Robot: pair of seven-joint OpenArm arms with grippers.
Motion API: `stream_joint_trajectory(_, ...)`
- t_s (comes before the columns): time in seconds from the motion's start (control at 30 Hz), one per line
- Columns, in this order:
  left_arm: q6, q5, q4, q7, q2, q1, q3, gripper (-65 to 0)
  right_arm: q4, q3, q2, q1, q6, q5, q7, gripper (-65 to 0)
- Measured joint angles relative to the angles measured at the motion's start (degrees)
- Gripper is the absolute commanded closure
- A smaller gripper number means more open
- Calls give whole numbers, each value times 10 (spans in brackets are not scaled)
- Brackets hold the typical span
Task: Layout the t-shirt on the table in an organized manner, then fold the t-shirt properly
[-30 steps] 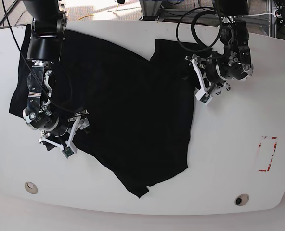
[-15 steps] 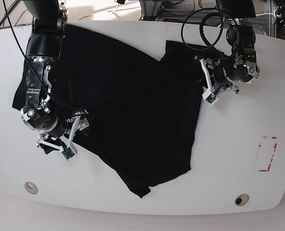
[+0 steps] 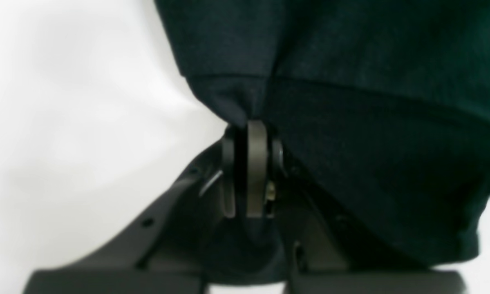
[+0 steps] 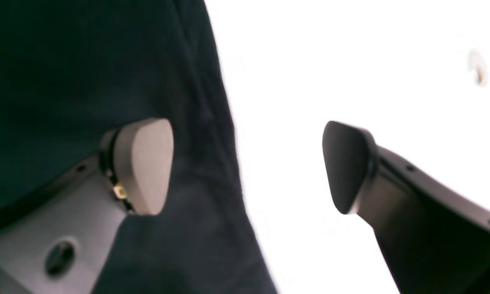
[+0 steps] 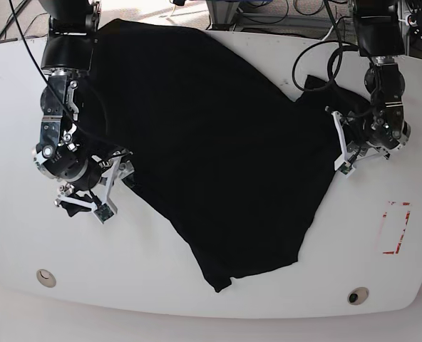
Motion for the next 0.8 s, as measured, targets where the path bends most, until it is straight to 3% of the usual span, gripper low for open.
stream_joint_trajectory(0.23, 1, 7, -49, -28, -34, -61, 1, -8, 1, 0, -10, -8, 22, 0, -3, -547)
stream_joint_trajectory(0.47, 1, 3, -92, -55, -66, -109, 47, -8, -62, -1, -61, 39, 26, -1, 3, -547)
stream_joint_trajectory(0.6, 1, 3, -91, -54, -70, -113, 54, -8, -153, -2, -89, 94, 23, -4, 51, -547)
stream_joint_trajectory(0.8, 0, -1, -87, -52, -68, -110, 56, -8, -320, -3, -103, 180, 22, -9, 121, -547)
